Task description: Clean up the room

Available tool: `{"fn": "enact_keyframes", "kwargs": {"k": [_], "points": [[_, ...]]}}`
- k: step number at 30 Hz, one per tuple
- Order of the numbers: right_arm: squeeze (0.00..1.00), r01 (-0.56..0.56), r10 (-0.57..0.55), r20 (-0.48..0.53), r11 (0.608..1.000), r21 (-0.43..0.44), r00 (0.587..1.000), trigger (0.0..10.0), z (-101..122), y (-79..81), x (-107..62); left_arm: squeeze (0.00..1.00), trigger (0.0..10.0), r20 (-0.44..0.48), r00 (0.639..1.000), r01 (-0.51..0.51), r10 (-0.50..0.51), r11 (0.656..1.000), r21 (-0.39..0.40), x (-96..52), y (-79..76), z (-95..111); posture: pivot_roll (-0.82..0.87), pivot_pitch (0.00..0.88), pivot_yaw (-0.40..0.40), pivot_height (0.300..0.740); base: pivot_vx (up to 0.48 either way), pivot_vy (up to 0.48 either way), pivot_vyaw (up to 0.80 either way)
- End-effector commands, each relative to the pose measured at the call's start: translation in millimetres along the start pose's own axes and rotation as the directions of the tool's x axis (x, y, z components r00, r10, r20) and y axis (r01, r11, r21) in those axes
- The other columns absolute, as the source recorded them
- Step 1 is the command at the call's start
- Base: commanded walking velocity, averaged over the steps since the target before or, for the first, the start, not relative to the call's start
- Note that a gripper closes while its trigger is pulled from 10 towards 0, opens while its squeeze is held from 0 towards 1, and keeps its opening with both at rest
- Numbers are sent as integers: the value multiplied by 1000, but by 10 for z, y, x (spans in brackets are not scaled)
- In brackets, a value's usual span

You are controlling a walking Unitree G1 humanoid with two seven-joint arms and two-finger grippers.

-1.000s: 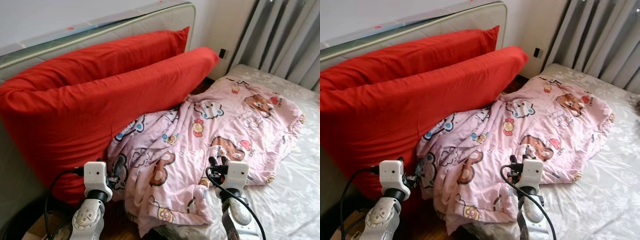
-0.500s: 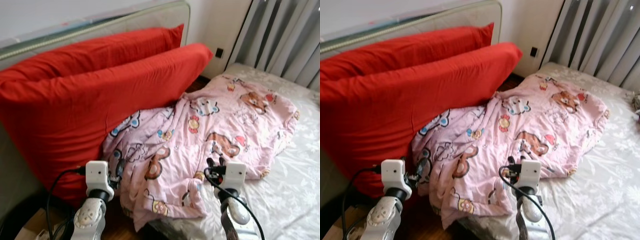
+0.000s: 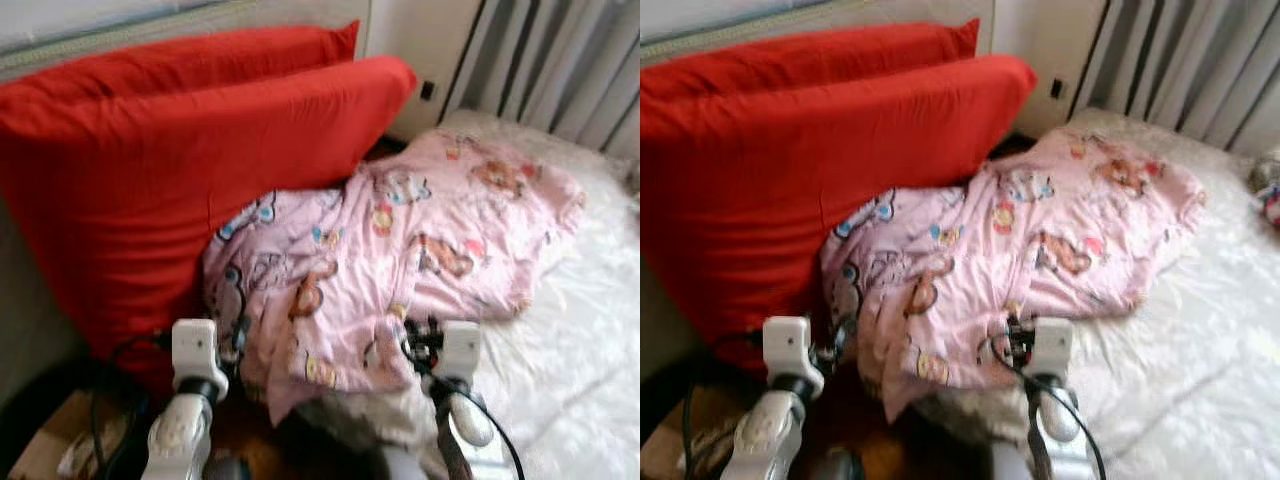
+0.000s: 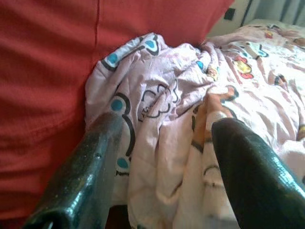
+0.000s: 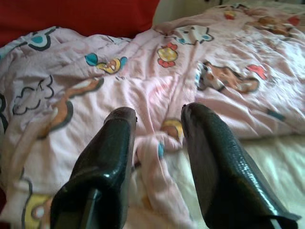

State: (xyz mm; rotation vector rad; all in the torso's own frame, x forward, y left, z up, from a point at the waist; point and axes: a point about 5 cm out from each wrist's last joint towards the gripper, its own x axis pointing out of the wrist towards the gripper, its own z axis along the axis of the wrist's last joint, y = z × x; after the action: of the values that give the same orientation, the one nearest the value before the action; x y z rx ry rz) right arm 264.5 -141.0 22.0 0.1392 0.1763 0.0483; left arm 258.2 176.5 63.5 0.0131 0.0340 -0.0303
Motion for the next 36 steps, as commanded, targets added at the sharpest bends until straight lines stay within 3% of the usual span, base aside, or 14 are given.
{"fn": "enact_keyframes", "kwargs": {"k": [1,29,36], "points": [[0,-3,3,-10,1000,9,1000,10000,-22,5,0,0,10000,-15,1000,2,-2,1000,-4,-23,-15,-23,-28,64,-54,624,0,0,0],[0,-32,32,-27,999,14,999,10000,-76,22,2,0,10000,-26,999,20,-21,1000,-17,-15,-22,-34,-28,65,-54,624,0,0,0],[0,-98,98,3,995,7,995,10000,-30,137,-19,0,10000,-24,1000,18,-18,1000,-16,-14,-14,-32,-27,65,-54,624,279,0,457]]}}
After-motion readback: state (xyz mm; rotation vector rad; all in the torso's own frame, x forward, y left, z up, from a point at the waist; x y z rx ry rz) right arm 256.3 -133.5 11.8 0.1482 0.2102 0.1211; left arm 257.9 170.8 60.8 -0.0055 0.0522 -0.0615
